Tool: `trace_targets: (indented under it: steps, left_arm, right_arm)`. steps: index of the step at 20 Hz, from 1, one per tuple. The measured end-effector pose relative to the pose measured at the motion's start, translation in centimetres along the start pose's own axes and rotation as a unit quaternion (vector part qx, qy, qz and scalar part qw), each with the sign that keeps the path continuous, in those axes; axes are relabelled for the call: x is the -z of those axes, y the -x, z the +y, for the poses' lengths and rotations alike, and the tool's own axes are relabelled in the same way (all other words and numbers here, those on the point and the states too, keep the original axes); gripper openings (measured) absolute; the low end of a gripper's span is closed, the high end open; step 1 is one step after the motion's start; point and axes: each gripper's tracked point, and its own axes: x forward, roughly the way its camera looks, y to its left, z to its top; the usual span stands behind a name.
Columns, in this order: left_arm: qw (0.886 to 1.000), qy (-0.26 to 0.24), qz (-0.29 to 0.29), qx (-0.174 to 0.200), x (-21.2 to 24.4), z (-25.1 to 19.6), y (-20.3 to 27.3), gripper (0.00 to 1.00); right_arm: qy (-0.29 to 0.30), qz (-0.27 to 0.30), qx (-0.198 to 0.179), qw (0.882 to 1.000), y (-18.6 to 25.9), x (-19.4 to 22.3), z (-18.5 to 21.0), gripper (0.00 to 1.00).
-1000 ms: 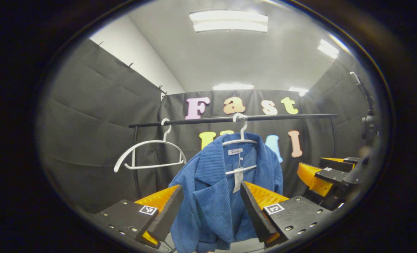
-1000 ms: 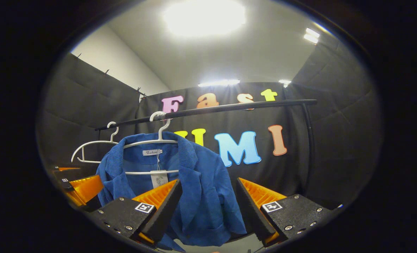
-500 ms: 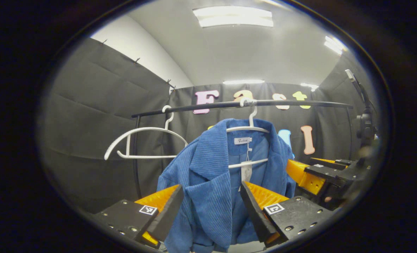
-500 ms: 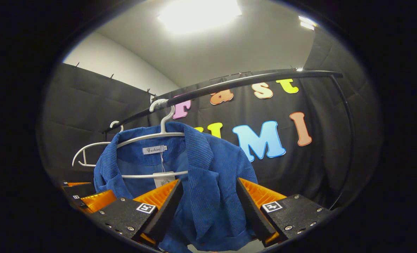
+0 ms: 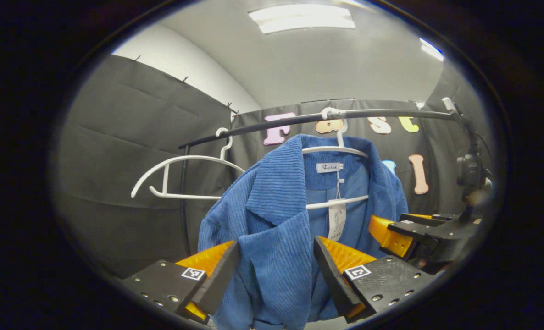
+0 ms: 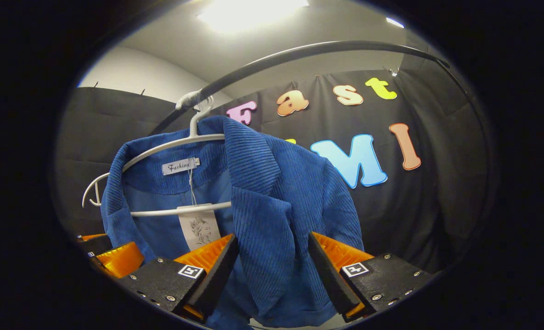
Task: Grasp the clothes on the hanger with both hands and then place them into the laundry hamper below.
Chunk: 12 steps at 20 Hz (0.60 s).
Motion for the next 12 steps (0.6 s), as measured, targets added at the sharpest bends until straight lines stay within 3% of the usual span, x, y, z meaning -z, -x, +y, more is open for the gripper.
trace_targets:
  steps: [3, 7, 9, 11, 12]
  left_arm:
    - [1.0, -0.018, 0.001, -0.018, 0.6, 0.1, -0.4, 0.99]
    - [0.999, -0.034, 0.009, -0.028, 1.3, 0.2, -1.2, 0.99]
    - [0.999, -0.034, 0.01, -0.032, 1.3, 0.6, -1.1, 0.84]
    - [0.999, -0.034, 0.01, -0.041, 1.3, 1.3, -0.9, 0.7]
    - [0.999, -0.033, 0.015, -0.036, 1.4, 1.2, -0.9, 0.63]
  right_arm:
    - [-0.003, 0.005, -0.008, 1.0, -1.1, 0.5, 0.2, 0.93]
    - [-0.005, 0.016, -0.02, 1.0, -2.1, 1.2, 0.9, 0.83]
    - [-0.003, 0.021, -0.035, 0.999, -2.1, 1.4, 1.5, 0.69]
    - [0.016, 0.005, -0.021, 1.0, -1.9, 0.8, 1.0, 0.37]
    - [0.026, -0.01, -0.01, 1.0, -1.8, 0.2, 0.5, 0.12]
